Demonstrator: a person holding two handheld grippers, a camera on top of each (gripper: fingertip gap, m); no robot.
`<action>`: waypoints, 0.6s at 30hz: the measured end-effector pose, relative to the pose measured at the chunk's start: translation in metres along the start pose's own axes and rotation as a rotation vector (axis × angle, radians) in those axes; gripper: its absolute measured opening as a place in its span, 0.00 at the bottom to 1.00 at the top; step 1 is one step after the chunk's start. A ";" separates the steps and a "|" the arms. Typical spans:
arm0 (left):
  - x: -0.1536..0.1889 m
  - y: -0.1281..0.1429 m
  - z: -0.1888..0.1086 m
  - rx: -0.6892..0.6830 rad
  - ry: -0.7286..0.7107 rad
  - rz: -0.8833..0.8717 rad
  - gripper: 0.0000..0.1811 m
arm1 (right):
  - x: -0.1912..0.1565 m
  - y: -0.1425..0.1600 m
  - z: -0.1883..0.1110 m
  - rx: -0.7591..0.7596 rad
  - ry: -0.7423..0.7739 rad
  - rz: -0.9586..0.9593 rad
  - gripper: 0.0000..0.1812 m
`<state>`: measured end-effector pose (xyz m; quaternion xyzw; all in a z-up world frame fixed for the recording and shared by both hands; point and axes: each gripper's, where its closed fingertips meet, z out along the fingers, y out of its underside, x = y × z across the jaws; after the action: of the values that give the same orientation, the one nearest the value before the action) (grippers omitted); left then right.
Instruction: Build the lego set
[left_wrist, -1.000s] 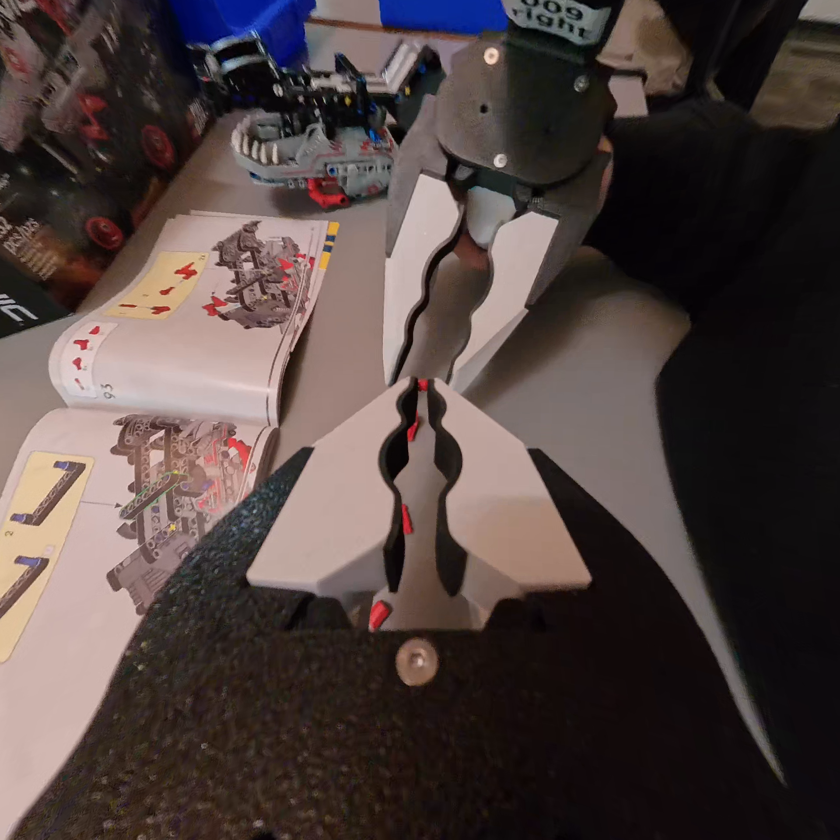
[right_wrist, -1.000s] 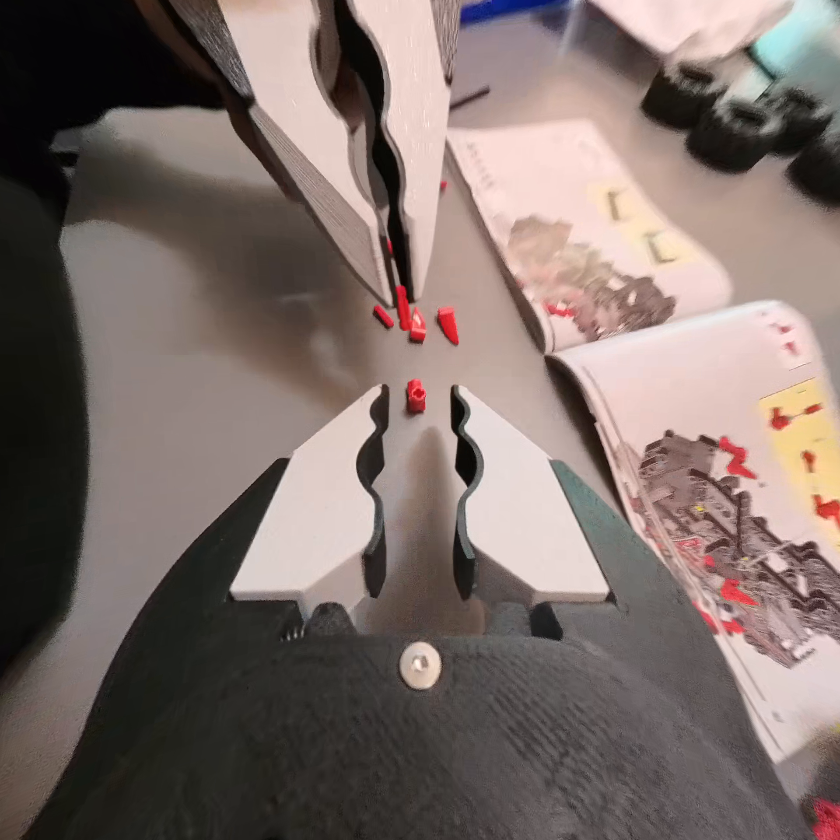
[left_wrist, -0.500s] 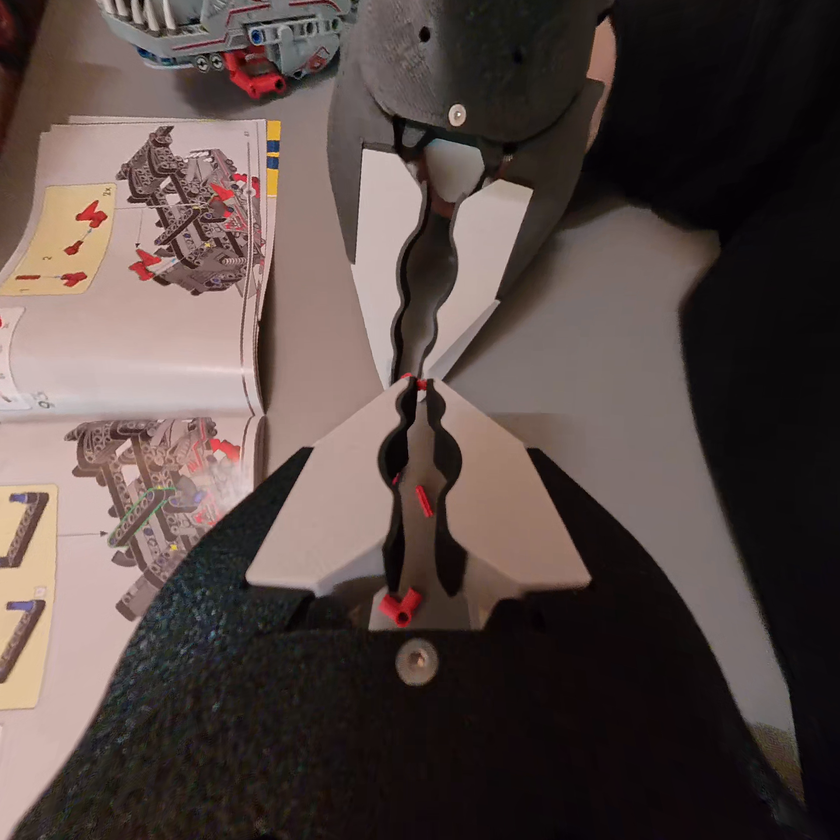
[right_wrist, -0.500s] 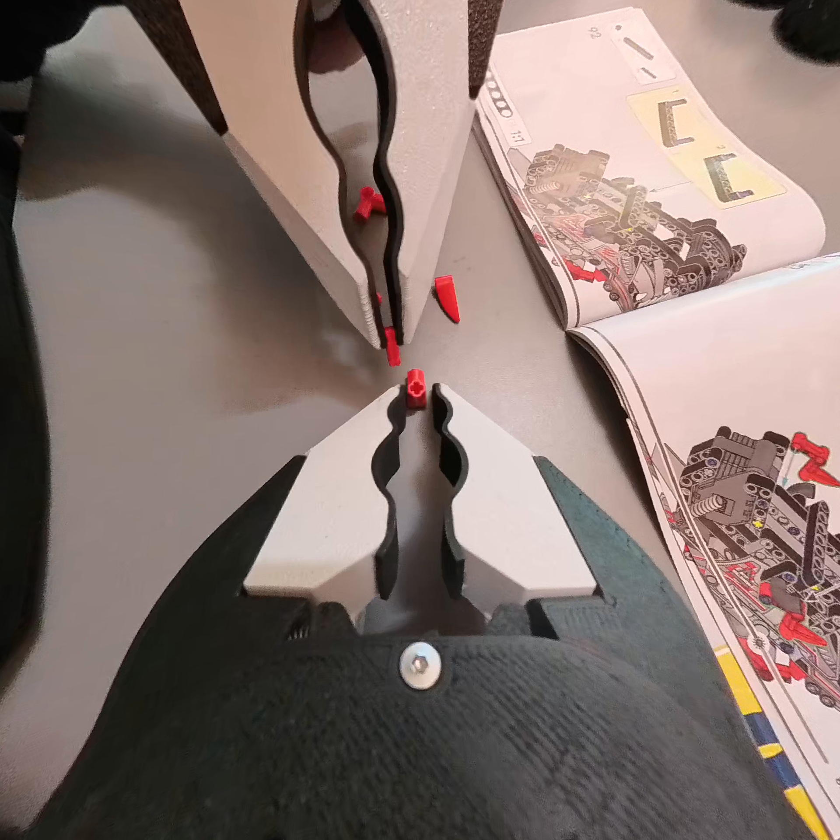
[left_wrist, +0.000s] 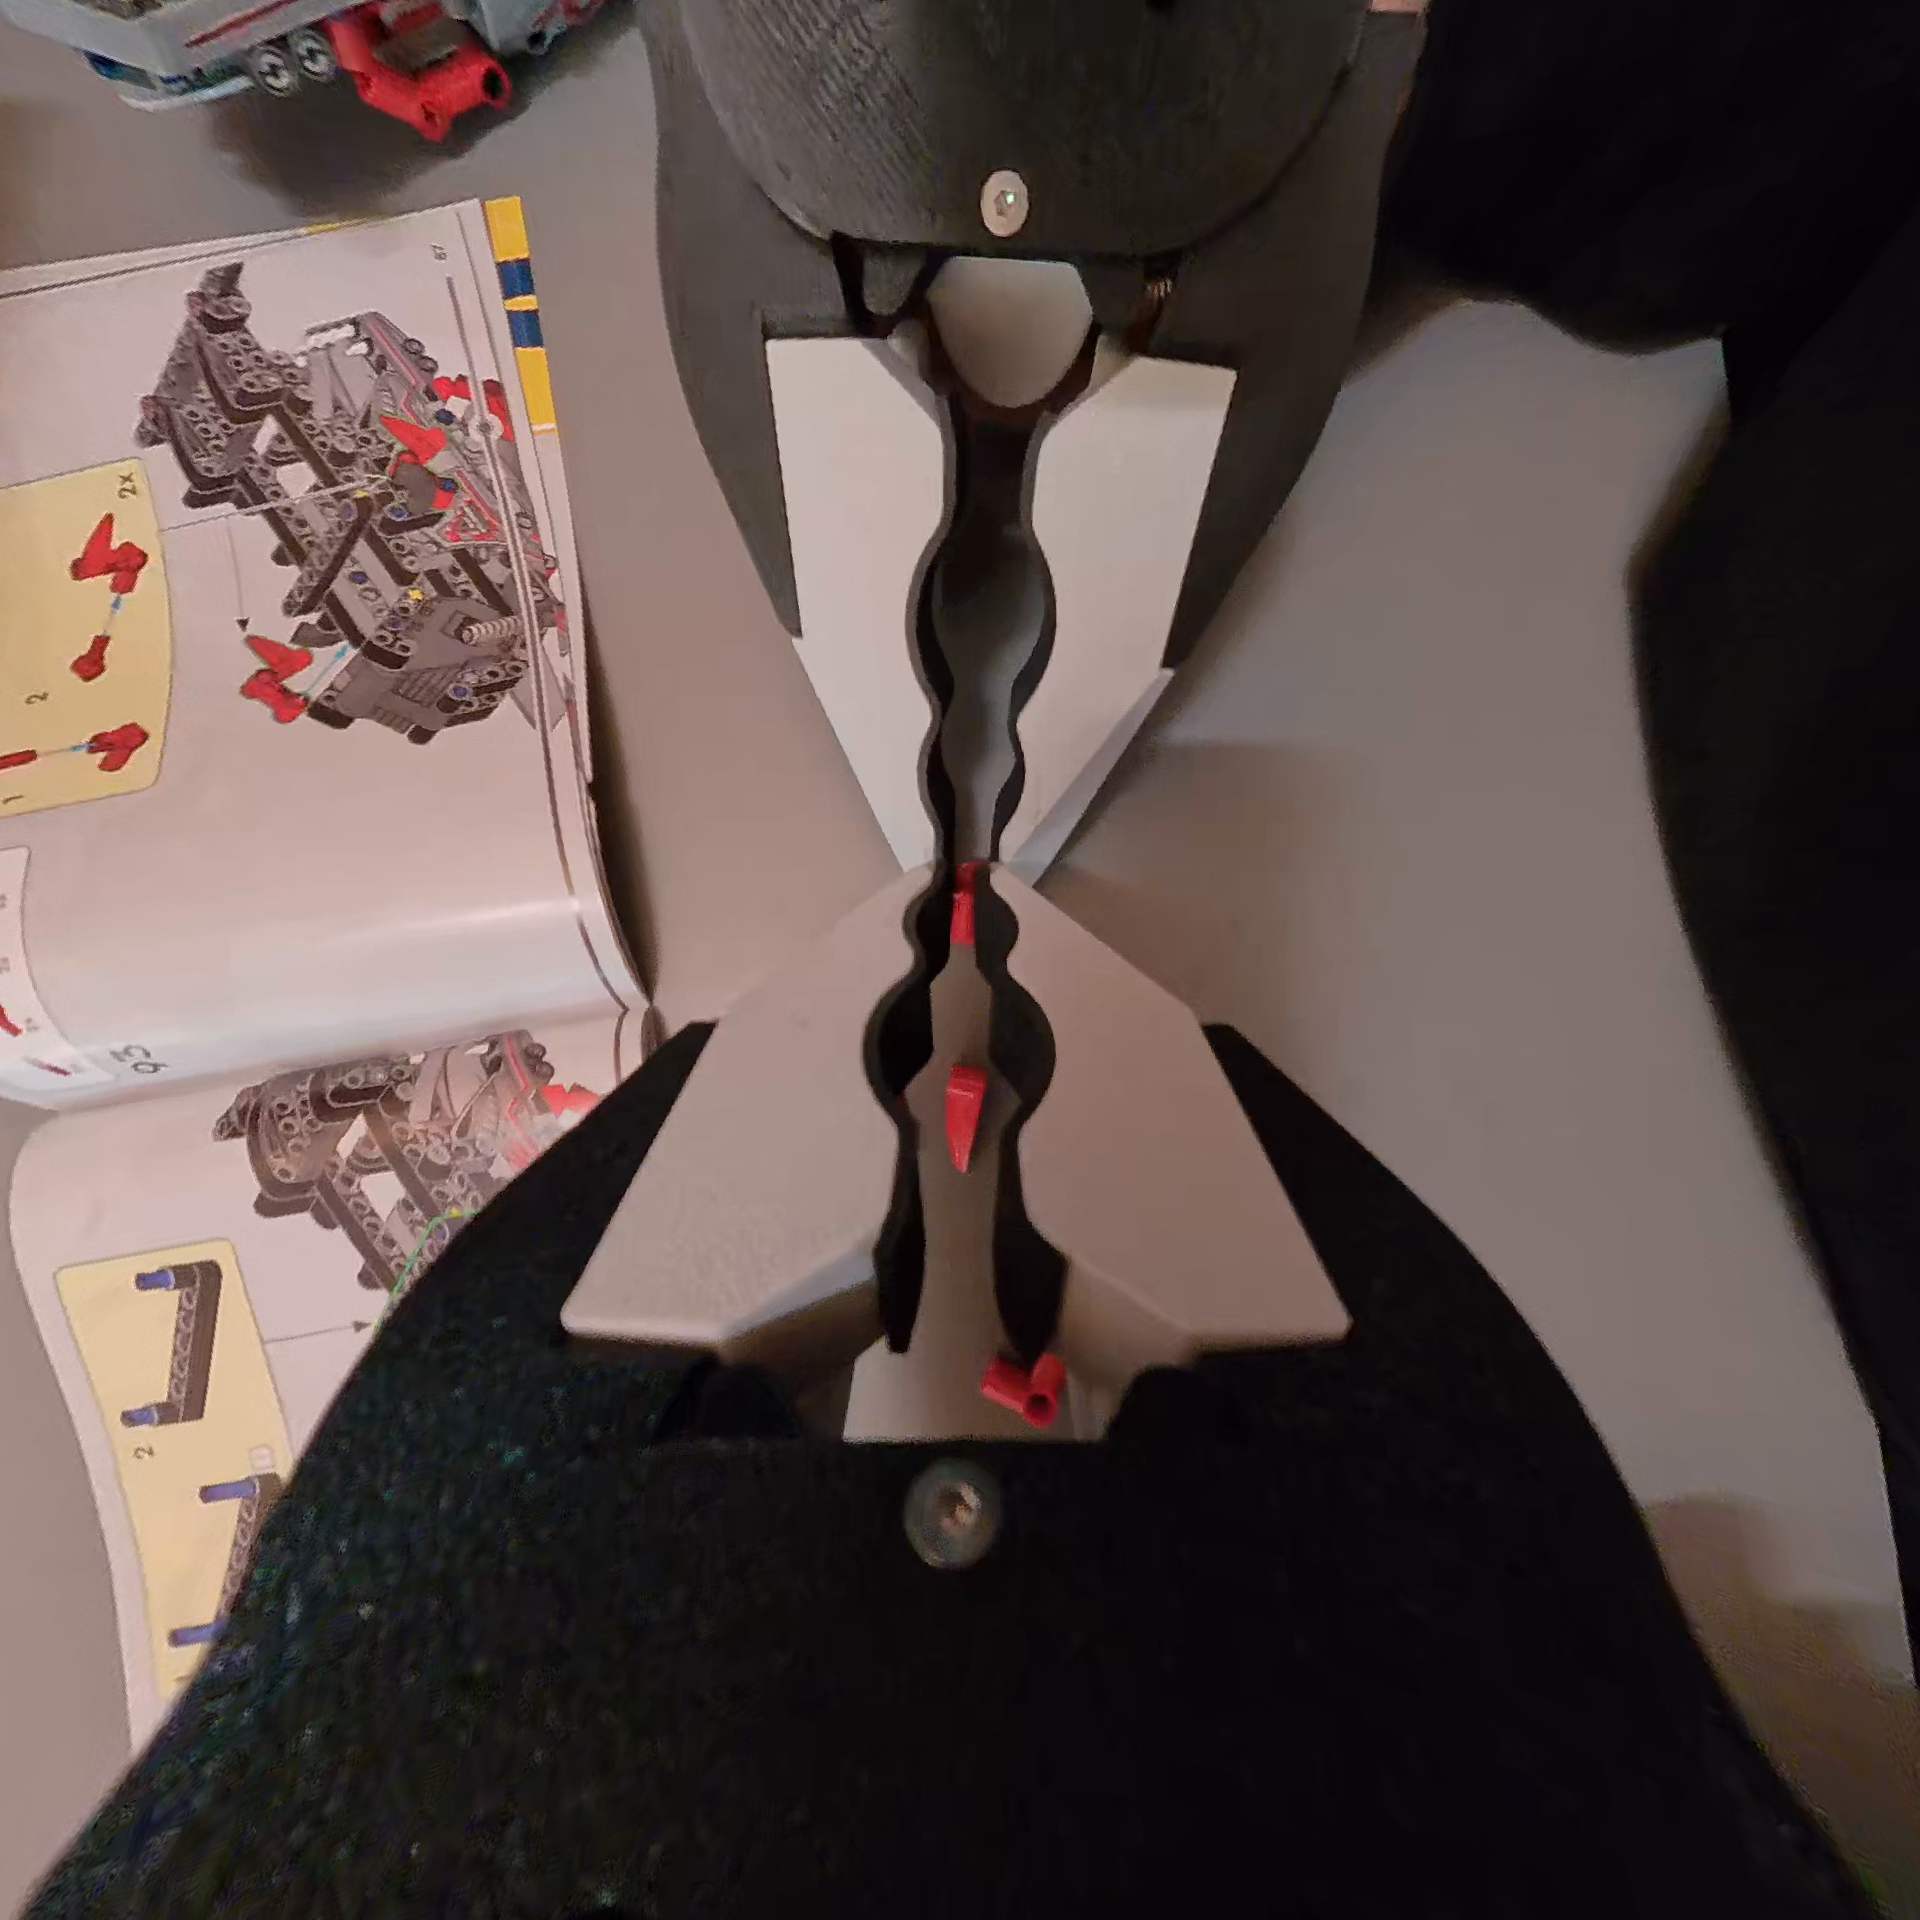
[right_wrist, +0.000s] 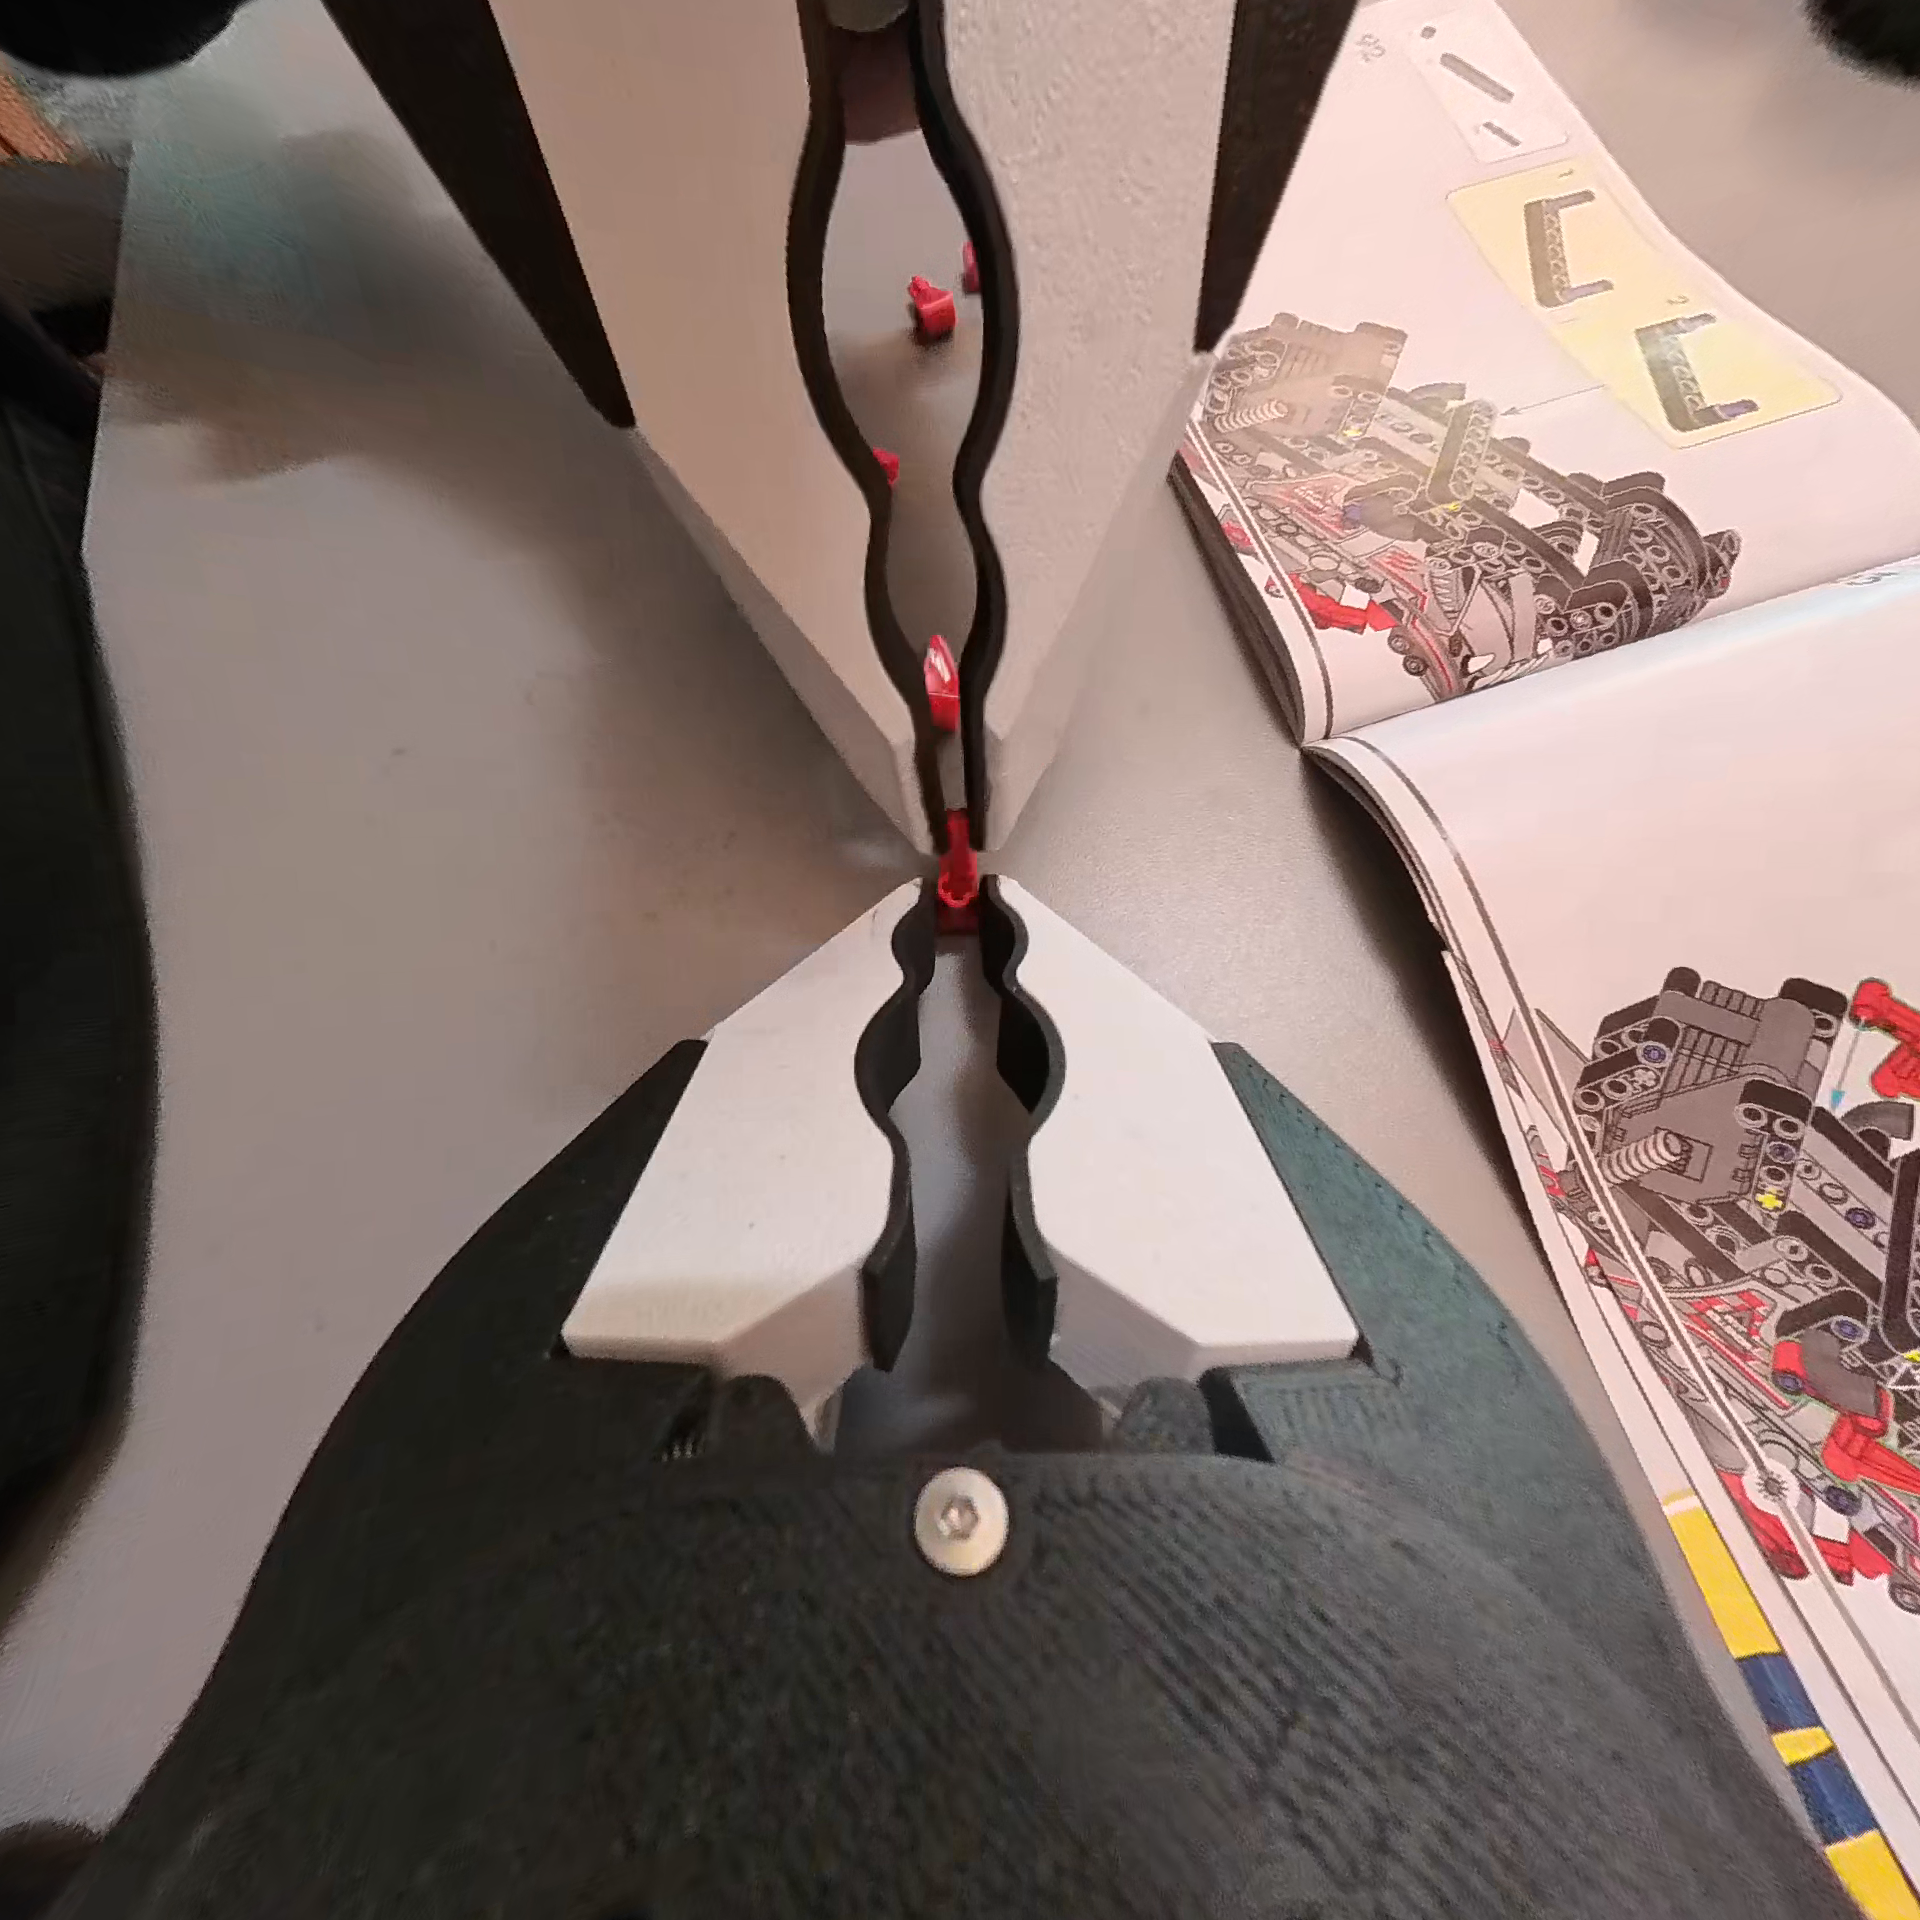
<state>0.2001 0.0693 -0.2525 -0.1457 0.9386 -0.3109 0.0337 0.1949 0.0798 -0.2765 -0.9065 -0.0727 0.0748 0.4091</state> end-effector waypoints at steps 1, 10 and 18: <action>0.000 0.000 0.001 -0.012 0.001 0.008 0.01 | 0.000 0.000 0.000 0.000 0.003 -0.003 0.04; 0.003 0.003 0.004 -0.153 -0.013 0.157 0.01 | -0.001 0.000 0.000 -0.001 0.016 -0.026 0.04; 0.002 0.002 0.006 -0.247 0.061 0.372 0.01 | -0.001 0.000 0.000 -0.002 -0.002 -0.008 0.04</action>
<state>0.1981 0.0667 -0.2579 0.0364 0.9808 -0.1863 0.0440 0.1939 0.0799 -0.2767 -0.9065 -0.0769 0.0738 0.4086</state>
